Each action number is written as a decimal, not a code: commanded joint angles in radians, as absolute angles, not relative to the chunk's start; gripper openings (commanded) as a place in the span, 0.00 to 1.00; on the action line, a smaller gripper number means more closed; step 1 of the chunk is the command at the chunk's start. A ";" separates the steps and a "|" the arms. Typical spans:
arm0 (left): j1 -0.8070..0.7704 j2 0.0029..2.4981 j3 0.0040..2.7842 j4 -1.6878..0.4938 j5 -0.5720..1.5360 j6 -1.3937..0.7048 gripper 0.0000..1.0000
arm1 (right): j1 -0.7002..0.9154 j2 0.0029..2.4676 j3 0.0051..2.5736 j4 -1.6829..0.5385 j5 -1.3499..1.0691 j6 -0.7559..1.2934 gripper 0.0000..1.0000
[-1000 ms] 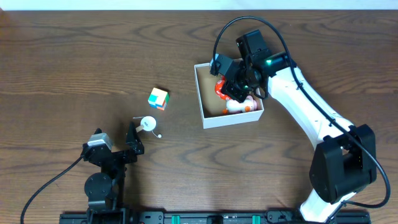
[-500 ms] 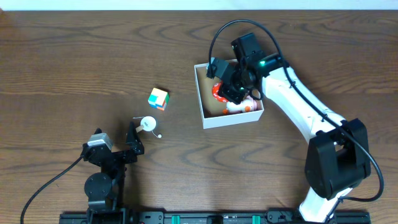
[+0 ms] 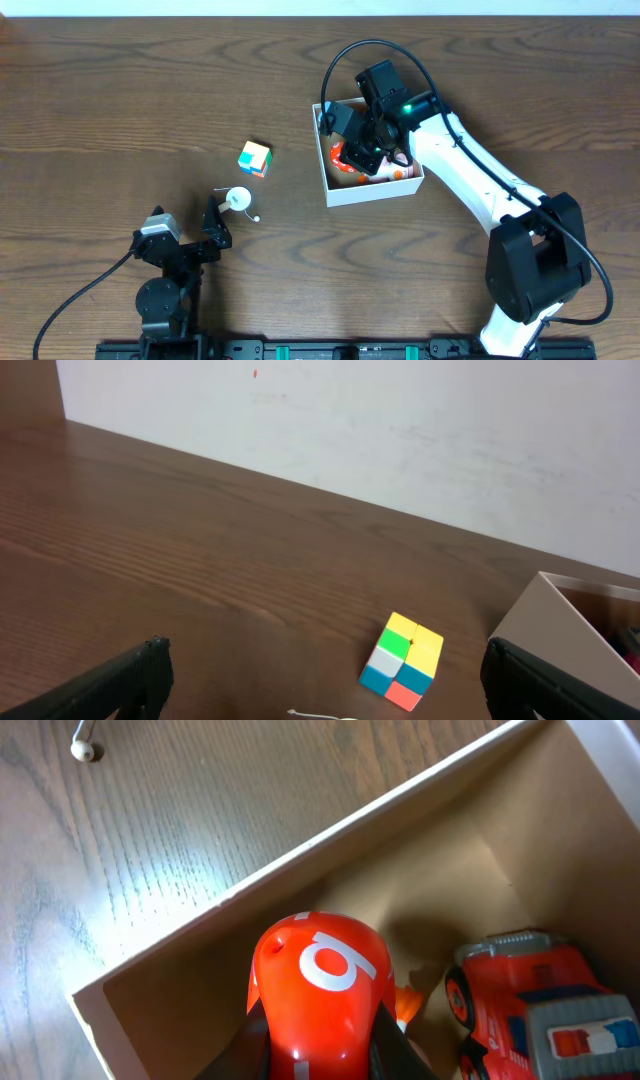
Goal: Pack container
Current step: 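Carry the red ball over the box and lower it inside, then open the right gripper and withdraw it from the box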
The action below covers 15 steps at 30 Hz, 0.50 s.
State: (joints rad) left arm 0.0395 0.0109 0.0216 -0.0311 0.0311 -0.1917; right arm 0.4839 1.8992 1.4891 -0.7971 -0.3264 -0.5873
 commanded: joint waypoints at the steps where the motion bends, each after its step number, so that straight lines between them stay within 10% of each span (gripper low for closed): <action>1: 0.045 0.006 0.004 -0.068 0.026 -0.200 0.98 | 0.495 1.905 1.471 -0.796 -0.349 -0.573 0.01; 15: 0.045 0.006 0.004 -0.068 0.026 -0.200 0.98 | 0.565 1.961 1.462 -0.775 -0.349 -0.516 0.18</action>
